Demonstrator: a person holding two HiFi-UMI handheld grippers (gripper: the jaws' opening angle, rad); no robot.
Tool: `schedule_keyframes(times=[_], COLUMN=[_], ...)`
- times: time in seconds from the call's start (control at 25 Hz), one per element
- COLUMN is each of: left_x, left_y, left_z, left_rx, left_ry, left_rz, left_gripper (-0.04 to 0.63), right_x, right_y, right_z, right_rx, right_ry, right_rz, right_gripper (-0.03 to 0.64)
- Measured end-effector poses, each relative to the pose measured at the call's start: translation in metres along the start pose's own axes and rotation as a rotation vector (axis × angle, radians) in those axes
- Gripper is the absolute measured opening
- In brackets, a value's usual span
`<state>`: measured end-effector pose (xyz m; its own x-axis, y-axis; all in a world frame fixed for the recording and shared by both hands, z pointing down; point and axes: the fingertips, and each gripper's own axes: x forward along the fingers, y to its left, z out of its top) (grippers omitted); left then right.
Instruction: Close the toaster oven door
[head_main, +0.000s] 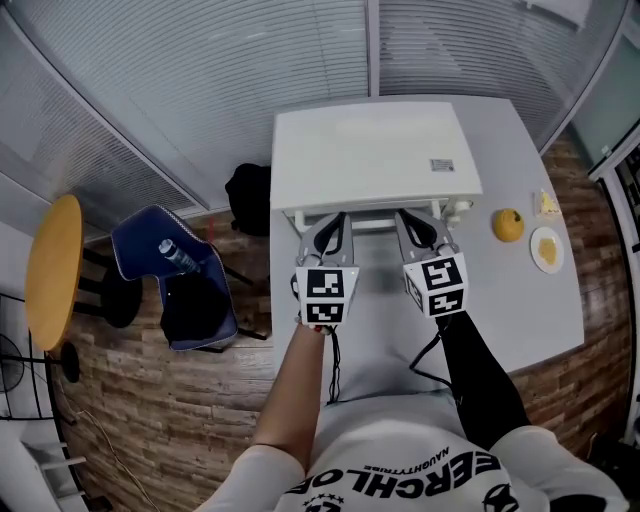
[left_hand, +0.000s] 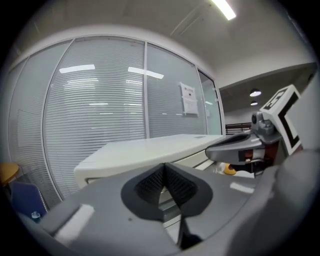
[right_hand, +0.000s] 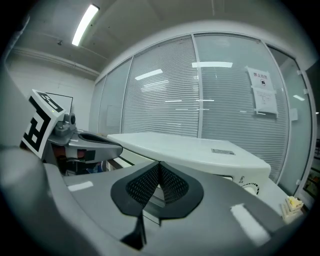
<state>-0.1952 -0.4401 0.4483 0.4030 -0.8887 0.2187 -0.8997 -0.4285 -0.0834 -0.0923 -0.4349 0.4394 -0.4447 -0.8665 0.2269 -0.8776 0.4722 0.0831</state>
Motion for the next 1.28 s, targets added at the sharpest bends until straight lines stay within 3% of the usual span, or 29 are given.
schedule_keyframes(times=[0.12, 0.56, 1.04, 1.28], left_x=[-0.005, -0.058, -0.106, -0.113], left_y=[-0.004, -0.033, -0.065, -0.085], left_z=[0.002, 0.05, 0.077, 0.087], left_rx=[0.009, -0.001, 0.015, 0.028], left_ry=[0.003, -0.109, -0.14, -0.172], left_rz=[-0.008, 0.05, 0.162, 0.151], left_gripper=[0.057, 0.057, 0.057, 0.057], right_x=[-0.01, -0.086, -0.149, -0.163], right_y=[0.001, -0.015, -0.062, -0.056], right_z=[0.0, 0.027, 0.04, 0.044], right_rx=[-0.009, -0.012, 0.005, -0.028], right_ry=[-0.007, -0.153, -0.251, -0.285], right_rz=[0.007, 0.006, -0.016, 0.016], right_gripper=[0.002, 0.003, 0.003, 0.003])
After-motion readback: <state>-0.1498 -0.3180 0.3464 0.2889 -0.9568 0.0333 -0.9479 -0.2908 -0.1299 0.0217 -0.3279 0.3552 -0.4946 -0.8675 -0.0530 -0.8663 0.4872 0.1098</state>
